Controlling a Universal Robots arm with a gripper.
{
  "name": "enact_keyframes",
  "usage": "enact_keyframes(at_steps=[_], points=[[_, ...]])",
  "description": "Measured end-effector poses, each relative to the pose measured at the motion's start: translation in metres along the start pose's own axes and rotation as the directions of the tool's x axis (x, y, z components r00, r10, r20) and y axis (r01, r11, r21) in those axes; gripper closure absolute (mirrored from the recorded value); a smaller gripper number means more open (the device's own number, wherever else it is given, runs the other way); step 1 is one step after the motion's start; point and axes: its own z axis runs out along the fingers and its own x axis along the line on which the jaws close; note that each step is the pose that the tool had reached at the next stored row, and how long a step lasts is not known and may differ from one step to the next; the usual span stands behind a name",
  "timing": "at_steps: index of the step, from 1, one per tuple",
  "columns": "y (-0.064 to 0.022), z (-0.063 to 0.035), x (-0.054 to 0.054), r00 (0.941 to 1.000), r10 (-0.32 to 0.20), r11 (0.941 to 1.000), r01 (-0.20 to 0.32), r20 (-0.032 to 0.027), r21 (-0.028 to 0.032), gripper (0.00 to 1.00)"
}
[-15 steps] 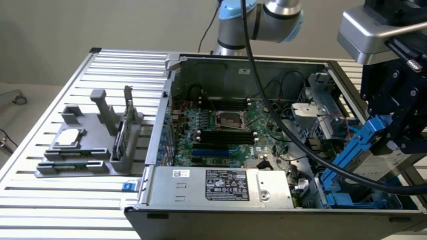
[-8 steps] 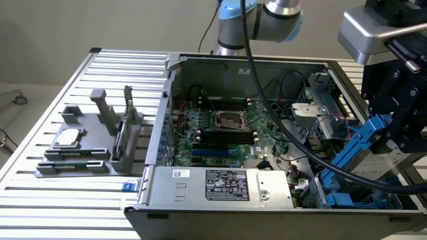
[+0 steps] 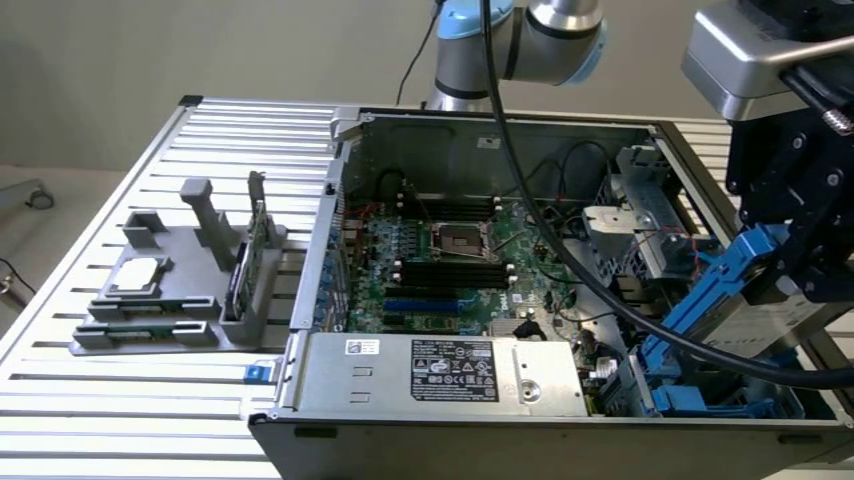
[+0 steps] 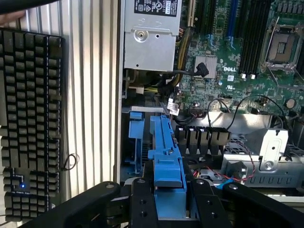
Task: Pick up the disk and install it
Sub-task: 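Insert the disk into the insertion slot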
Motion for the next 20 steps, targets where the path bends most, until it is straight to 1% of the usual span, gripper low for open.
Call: enact_keyframes(at_steps=[3,8,17,20], points=[[0.0002,0.0001,0.0025,1.0000,0.005,1.0000,-0.005,-0.0007,-0.0022,0.67],[0.0006,0.0022,0.0034,0.9999,0.015,0.9999,-0.015,-0.0015,-0.0019,0.67],[0.0016,0.0081,0.0037,0.9997,0.023,0.9997,-0.023,0.0004,-0.0013,0.67],[0.0019,0.0096,0.0038,0.9997,0.024,0.9997,-0.024,0.0019,-0.0017,0.67]])
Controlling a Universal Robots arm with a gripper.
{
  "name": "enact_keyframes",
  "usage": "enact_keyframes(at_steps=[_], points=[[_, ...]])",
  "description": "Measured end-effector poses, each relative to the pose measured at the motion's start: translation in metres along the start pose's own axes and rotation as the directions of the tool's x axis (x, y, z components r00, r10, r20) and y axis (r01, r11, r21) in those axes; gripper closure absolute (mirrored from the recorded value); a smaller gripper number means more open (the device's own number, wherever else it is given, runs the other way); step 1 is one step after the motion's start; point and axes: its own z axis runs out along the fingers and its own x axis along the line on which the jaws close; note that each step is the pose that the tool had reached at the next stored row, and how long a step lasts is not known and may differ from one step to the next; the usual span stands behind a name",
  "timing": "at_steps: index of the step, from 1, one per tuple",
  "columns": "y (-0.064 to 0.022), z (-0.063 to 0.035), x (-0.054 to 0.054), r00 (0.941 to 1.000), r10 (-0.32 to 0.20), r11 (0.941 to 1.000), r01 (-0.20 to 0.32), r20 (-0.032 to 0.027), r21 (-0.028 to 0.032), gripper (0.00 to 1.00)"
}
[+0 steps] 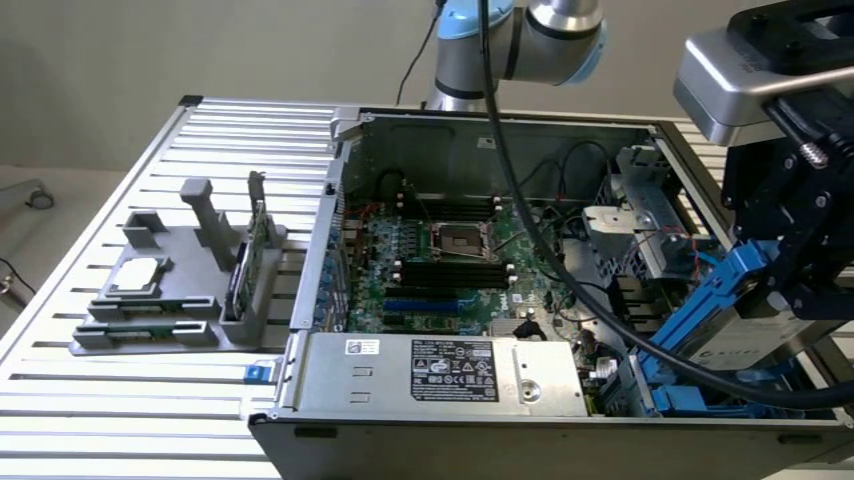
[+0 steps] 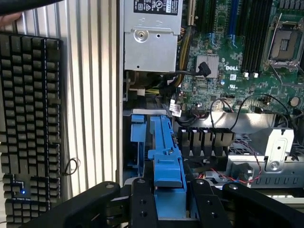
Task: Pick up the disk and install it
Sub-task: 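Insert the disk into the insertion slot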
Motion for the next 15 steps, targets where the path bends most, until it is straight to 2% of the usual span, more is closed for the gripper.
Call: enact_keyframes(at_steps=[2,6,12,15], points=[[0.0003,0.0011,0.0002,1.0000,0.001,1.0000,-0.001,0.0025,-0.0005,0.67],[0.0006,0.0033,0.0002,0.9999,0.003,1.0000,-0.003,0.0135,-0.0015,0.67],[-0.0012,0.0051,0.0003,0.9997,0.005,1.0000,-0.005,0.0255,-0.0056,0.67],[-0.0024,0.0052,0.0004,0.9996,0.005,1.0000,-0.005,0.0268,-0.0071,0.67]])
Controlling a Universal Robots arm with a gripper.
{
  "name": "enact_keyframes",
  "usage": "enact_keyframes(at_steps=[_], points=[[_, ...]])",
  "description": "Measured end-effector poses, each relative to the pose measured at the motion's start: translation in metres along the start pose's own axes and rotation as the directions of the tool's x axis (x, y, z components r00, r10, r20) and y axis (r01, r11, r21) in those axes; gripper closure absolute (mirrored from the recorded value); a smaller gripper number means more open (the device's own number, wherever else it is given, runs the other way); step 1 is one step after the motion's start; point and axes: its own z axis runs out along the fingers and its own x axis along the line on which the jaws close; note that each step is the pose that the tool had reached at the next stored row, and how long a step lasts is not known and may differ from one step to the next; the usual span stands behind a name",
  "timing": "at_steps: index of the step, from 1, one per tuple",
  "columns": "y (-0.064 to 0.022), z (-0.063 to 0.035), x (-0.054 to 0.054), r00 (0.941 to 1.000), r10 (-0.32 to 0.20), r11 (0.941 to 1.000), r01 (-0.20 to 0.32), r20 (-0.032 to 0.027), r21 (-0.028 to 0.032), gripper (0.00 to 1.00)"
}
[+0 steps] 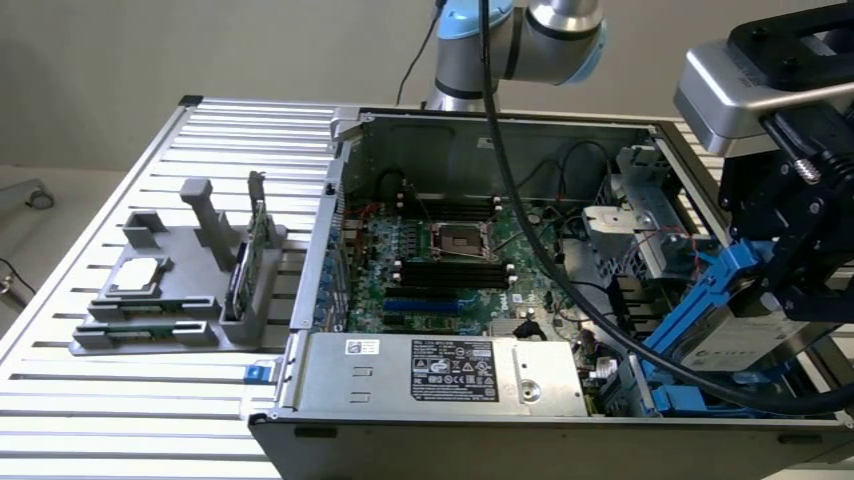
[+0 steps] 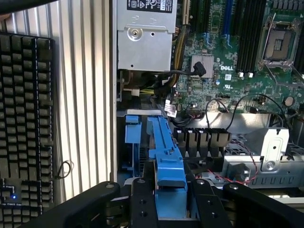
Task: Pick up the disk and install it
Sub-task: 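Insert the disk into the insertion slot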
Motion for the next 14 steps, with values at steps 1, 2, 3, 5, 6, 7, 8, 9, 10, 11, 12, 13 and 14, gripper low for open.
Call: enact_keyframes(at_steps=[1,2,3,5,6,7,8,9,10,11,12,13,14], points=[[0.0000,-0.0003,0.0000,1.0000,0.000,1.0000,0.000,0.0001,-0.0002,0.67],[0.0000,-0.0004,-0.0001,1.0000,0.000,1.0000,0.000,0.0005,-0.0003,0.67],[0.0000,-0.0006,-0.0001,1.0000,0.000,1.0000,0.000,0.0013,-0.0005,0.67],[-0.0001,-0.0006,-0.0001,1.0000,0.001,1.0000,-0.001,0.0044,-0.0011,0.67],[0.0000,-0.0006,0.0000,1.0000,0.001,1.0000,-0.001,0.0062,-0.0014,0.67],[0.0000,-0.0005,0.0000,1.0000,0.002,1.0000,-0.002,0.0078,-0.0019,0.67],[0.0000,-0.0005,0.0002,1.0000,0.002,1.0000,-0.002,0.0093,-0.0025,0.67],[-0.0001,-0.0005,0.0004,0.9999,0.002,1.0000,-0.002,0.0113,-0.0032,0.67],[-0.0001,-0.0005,0.0007,0.9999,0.003,1.0000,-0.003,0.0136,-0.0039,0.67],[-0.0001,-0.0005,0.0010,0.9999,0.003,1.0000,-0.003,0.0165,-0.0048,0.67],[0.0000,-0.0005,0.0012,0.9998,0.004,1.0000,-0.004,0.0188,-0.0055,0.67],[0.0000,-0.0005,0.0015,0.9998,0.004,1.0000,-0.004,0.0210,-0.0062,0.67],[0.0000,-0.0005,0.0018,0.9997,0.004,1.0000,-0.004,0.0231,-0.0071,0.67]])
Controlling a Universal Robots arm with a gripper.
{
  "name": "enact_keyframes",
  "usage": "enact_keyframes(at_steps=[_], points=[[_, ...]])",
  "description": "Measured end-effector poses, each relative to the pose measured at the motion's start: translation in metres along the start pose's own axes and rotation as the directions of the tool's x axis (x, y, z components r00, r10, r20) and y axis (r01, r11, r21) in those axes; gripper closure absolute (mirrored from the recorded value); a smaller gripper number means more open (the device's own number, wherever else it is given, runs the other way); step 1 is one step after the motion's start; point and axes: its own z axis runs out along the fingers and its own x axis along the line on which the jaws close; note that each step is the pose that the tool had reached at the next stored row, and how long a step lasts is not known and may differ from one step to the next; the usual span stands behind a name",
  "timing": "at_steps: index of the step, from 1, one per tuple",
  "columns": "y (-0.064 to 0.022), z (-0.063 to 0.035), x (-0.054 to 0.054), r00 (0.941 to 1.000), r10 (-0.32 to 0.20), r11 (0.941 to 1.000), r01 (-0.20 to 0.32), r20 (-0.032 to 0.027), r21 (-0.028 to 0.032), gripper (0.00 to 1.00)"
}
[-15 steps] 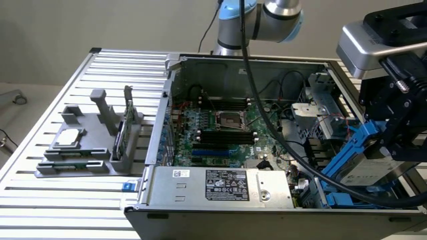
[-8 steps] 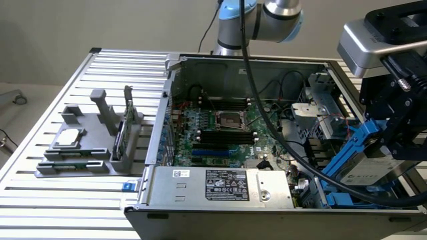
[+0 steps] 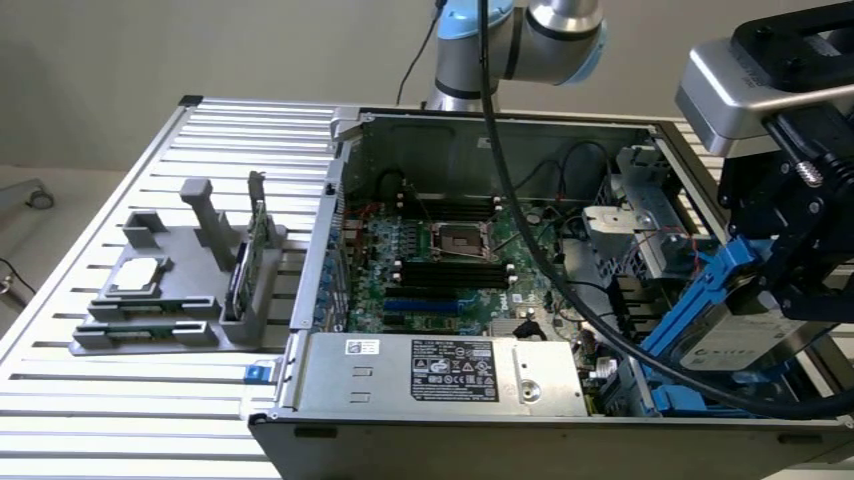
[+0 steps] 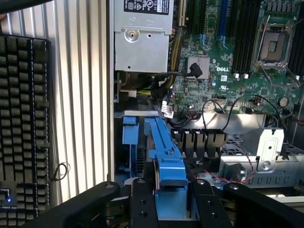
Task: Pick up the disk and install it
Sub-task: 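Insert the disk into the insertion slot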
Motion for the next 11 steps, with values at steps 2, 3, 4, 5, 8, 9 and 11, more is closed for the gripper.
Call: enact_keyframes(at_steps=[2,3,4,5,8,9,11], points=[[0.0001,0.0000,0.0004,1.0000,0.001,1.0000,-0.001,0.0041,-0.0023,0.67],[0.0001,0.0001,0.0005,1.0000,0.001,1.0000,-0.001,0.0067,-0.0034,0.67],[0.0001,0.0000,0.0007,1.0000,0.002,1.0000,-0.002,0.0079,-0.0045,0.67],[0.0001,-0.0002,0.0008,1.0000,0.002,1.0000,-0.002,0.0088,-0.0058,0.63],[0.0001,-0.0001,0.0012,0.9999,0.003,1.0000,-0.003,0.0134,-0.0095,0.54],[0.0001,-0.0001,0.0014,0.9999,0.004,0.9999,-0.003,0.0150,-0.0106,0.54],[0.0001,-0.0002,0.0015,0.9998,0.004,0.9999,-0.004,0.0176,-0.0126,0.54]])
